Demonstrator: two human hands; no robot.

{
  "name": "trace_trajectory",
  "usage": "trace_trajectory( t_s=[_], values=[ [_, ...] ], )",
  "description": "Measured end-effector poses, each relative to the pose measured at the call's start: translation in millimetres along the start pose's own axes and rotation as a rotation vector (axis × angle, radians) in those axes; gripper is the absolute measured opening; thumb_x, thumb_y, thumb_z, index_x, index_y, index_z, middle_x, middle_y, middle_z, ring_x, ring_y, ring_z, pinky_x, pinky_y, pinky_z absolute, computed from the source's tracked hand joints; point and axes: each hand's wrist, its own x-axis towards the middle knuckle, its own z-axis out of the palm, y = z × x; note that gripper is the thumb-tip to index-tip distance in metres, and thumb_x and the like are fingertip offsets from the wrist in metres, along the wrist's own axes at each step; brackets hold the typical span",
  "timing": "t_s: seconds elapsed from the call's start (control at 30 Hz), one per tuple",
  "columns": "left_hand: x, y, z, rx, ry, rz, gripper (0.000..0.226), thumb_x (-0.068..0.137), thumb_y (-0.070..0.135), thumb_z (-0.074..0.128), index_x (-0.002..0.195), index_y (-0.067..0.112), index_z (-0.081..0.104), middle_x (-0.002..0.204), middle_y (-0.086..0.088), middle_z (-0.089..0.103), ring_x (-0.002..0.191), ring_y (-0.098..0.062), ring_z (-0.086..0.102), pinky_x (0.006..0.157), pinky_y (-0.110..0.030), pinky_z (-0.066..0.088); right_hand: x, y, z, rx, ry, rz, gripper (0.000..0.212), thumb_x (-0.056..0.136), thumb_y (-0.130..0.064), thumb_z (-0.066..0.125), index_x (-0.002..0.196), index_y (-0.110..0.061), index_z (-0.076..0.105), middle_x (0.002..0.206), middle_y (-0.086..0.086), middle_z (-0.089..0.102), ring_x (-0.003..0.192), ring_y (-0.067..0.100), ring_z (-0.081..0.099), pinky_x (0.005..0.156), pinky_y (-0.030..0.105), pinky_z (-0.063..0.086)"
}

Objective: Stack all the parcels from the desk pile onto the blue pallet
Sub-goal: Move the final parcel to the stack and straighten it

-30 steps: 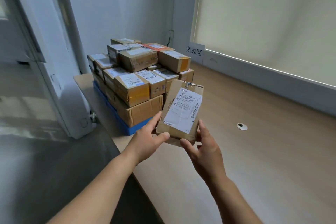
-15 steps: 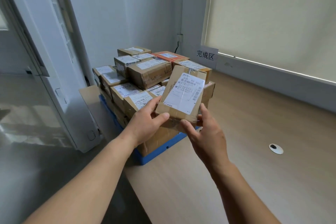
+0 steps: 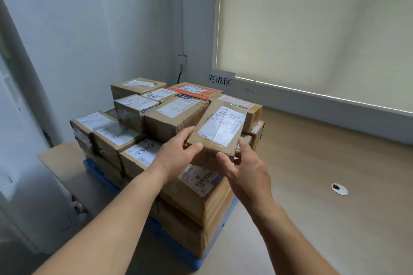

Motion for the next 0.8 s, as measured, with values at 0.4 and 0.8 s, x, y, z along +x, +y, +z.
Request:
trace_trajectory(
  t_s=[0.4,0.8],
  values=[
    [48,-45,-16,-0.068,-0.045,0.054,0.046,0.095,0.027,0.05,0.139,0.028,0.038,0.142,0.007,0.041,0.117,-0.006,0.038,0.096,-0.024,0.03,24,-26,50,-0.153,0.035,0.169,0.05,0.091,-0.042,0.053,0.136,-0.027,0.039,0.12,-0.005,0.06,0.105,0.014,0.058,0.077,0.028,0.045],
    [53,-49,-12,0.033,-0.014,0.108,0.051,0.093,0.02,0.053,0.141,0.024,0.037,0.139,0.0,0.043,0.126,-0.013,0.04,0.1,-0.026,0.032,31,-14,52,-0.126,0.038,0.121,0.058,0.09,-0.035,0.055,0.143,-0.027,0.033,0.126,-0.004,0.057,0.109,0.013,0.055,0.085,0.034,0.049]
  ],
)
